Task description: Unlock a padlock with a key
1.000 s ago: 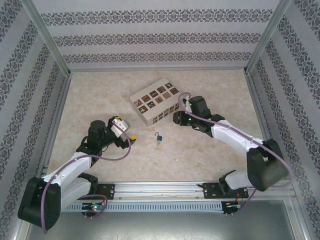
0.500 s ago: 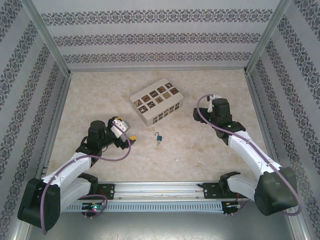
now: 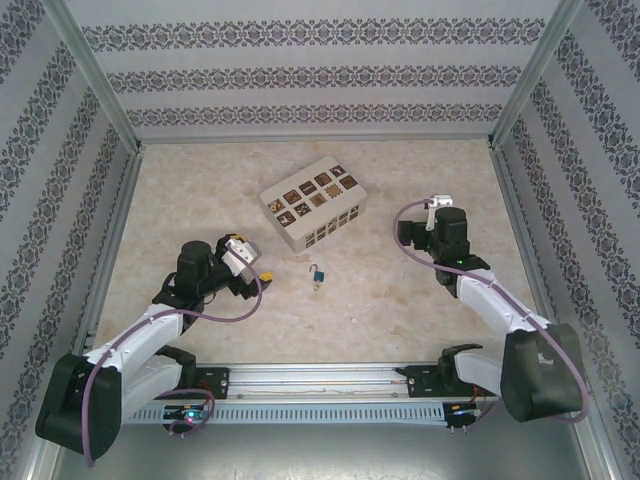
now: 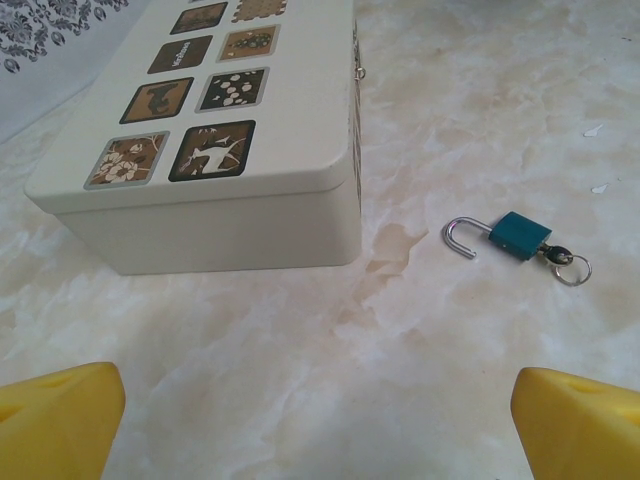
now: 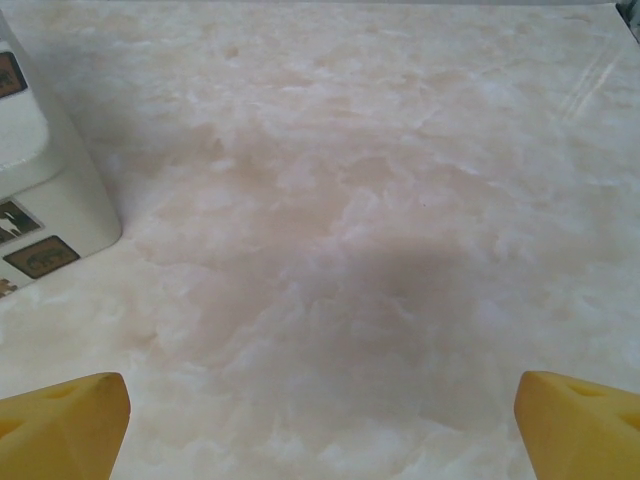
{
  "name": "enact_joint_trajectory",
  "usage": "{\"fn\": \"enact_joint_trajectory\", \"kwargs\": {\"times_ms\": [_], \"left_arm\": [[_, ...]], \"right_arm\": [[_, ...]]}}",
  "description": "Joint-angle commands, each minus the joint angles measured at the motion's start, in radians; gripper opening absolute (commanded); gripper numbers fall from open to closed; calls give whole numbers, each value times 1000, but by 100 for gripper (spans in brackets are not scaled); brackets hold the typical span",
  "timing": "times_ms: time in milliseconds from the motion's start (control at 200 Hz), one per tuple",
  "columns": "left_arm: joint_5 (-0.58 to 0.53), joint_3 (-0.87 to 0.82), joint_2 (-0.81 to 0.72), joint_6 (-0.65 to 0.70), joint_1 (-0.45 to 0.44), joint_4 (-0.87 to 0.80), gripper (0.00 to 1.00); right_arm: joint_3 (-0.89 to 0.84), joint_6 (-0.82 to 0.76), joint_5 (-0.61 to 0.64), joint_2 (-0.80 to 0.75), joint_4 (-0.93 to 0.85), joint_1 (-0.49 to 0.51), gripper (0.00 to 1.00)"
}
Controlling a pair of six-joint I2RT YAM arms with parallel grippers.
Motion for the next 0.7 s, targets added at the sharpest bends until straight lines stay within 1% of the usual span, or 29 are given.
{"fn": "enact_joint_trajectory", "kwargs": {"times_ms": [0, 200, 275, 330, 410, 490, 580, 620, 695], "left_arm": [[-2, 28, 5, 18, 4, -16, 99], [-3, 28, 7, 17, 4, -14, 99], [-3, 28, 7, 15, 4, -15, 99], [-2, 28, 6, 15, 4, -14, 99], [-3, 28, 4, 16, 3, -14, 99], [-5, 28, 3, 17, 5, -15, 99], [-9, 26, 4, 17, 3, -14, 99], [-10, 26, 3, 15, 4, -13, 99], [-13, 25, 6, 14, 4, -11, 99]], "right_arm": [[-55, -55, 6, 58, 219, -19, 99], [-120, -85, -29, 178, 506, -33, 98], [-106, -132, -48, 186, 493, -35, 98], [-145, -149, -53, 208, 616, -38, 98], [-192, -114, -50, 248, 760, -64, 98], [-272, -85, -87, 286, 895, -97, 98], [-307, -83, -106, 357, 1043, -101, 99], [-303, -87, -119, 368, 1059, -101, 98], [-276, -84, -106, 344, 969, -103, 98]]}}
